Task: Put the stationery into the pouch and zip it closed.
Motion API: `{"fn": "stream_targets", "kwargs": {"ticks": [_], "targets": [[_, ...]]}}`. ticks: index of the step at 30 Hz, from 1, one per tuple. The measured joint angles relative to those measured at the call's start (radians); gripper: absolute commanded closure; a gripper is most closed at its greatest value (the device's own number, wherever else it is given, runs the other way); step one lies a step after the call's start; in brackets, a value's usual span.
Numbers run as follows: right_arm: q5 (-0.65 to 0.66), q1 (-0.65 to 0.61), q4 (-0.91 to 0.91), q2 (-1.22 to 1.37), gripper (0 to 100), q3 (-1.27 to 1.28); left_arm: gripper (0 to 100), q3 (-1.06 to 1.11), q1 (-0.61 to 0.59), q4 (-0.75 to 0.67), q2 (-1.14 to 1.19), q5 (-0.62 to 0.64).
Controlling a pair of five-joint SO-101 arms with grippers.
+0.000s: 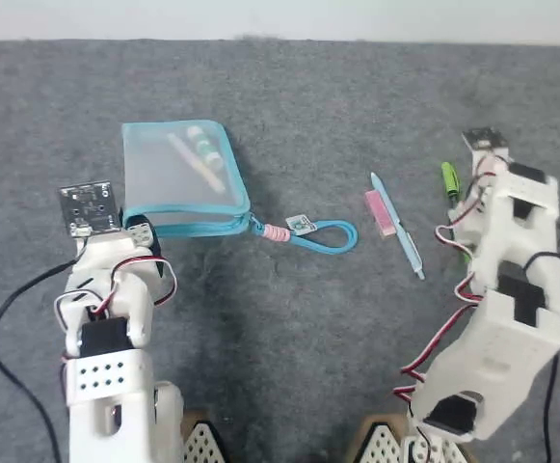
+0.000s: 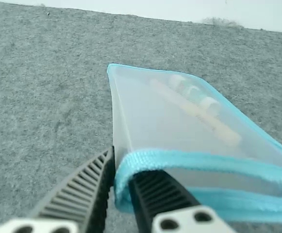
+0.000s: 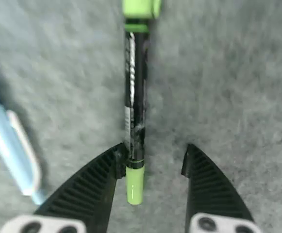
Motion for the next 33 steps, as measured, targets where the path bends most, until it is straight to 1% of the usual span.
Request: {"fn": "stream_targets", "kwargs": {"ticks": [6,16,19,26,29,33], "targets": [[0.025,0.015,-0.041,-0.002,99.1,0.018,99,0.000,0.000,0.000,0.000,0.000],[0.029,0.021,-0.043,-0.014,99.2,0.028,99,0.000,0.008,0.000,0.000,0.000],[0.032,0.020,0.037,-0.081,99.2,0.038,99,0.000,0.044,0.000,0.000,0.000],[0.123,-0.043,0.295,-0.374,99.2,0.038,99,0.000,0.224,0.000,0.000,0.006],[0.157,-0.097,0.394,-0.491,99.2,0.038,99,0.000,0.264,0.000,0.000,0.006],[0.212,-0.207,0.531,-0.631,99.2,0.038,99,0.000,0.270,0.000,0.000,0.006]]}}
